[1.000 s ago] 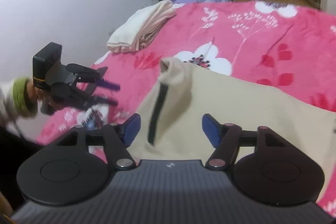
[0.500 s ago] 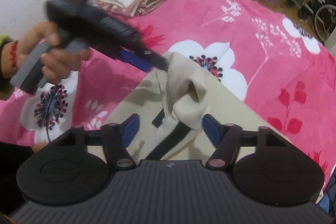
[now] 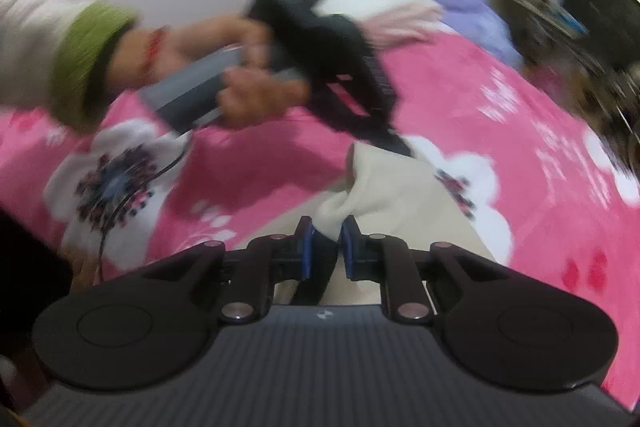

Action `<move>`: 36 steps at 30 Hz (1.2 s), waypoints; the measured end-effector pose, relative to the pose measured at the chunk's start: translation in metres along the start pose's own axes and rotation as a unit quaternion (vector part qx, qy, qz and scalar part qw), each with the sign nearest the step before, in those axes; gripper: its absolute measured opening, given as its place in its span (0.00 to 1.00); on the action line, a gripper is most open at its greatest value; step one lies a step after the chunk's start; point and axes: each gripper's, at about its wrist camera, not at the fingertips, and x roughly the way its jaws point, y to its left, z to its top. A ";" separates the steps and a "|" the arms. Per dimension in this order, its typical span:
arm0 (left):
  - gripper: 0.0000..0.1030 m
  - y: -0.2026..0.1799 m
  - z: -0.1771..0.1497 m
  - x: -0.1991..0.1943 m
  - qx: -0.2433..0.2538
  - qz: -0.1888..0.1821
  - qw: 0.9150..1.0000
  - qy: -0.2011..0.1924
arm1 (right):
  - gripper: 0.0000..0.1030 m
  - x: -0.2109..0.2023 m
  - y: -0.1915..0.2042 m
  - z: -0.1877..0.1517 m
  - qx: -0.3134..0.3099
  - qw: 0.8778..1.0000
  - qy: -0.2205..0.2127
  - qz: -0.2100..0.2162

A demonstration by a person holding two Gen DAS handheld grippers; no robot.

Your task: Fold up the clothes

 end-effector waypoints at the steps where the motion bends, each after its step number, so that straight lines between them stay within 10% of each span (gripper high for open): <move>1: 0.07 0.005 0.003 -0.002 0.002 0.001 1.000 -0.002 | 0.13 0.003 0.004 0.000 -0.012 1.000 -0.002 0.002; 9: 0.01 0.066 0.026 -0.015 -0.061 -0.016 0.998 -0.026 | 0.13 0.039 0.018 0.002 -0.070 0.997 0.018 0.035; 14: 0.32 0.061 0.024 -0.016 -0.042 -0.029 0.999 -0.010 | 0.24 0.055 0.016 -0.010 -0.037 0.997 0.028 0.054; 18: 0.39 0.044 0.013 -0.017 0.008 -0.015 1.000 0.001 | 0.49 0.033 0.008 -0.013 -0.003 0.995 -0.001 0.098; 23: 0.42 0.030 -0.003 -0.025 0.041 0.000 0.999 0.012 | 0.51 0.011 -0.006 -0.017 0.057 0.990 -0.014 0.128; 31: 0.49 0.010 -0.043 -0.041 0.091 0.015 0.995 0.032 | 0.50 -0.023 -0.080 -0.042 0.253 0.944 -0.023 0.212; 36: 0.44 -0.010 -0.075 -0.032 0.153 0.047 0.986 0.038 | 0.50 -0.031 -0.136 -0.013 0.280 0.953 -0.035 0.110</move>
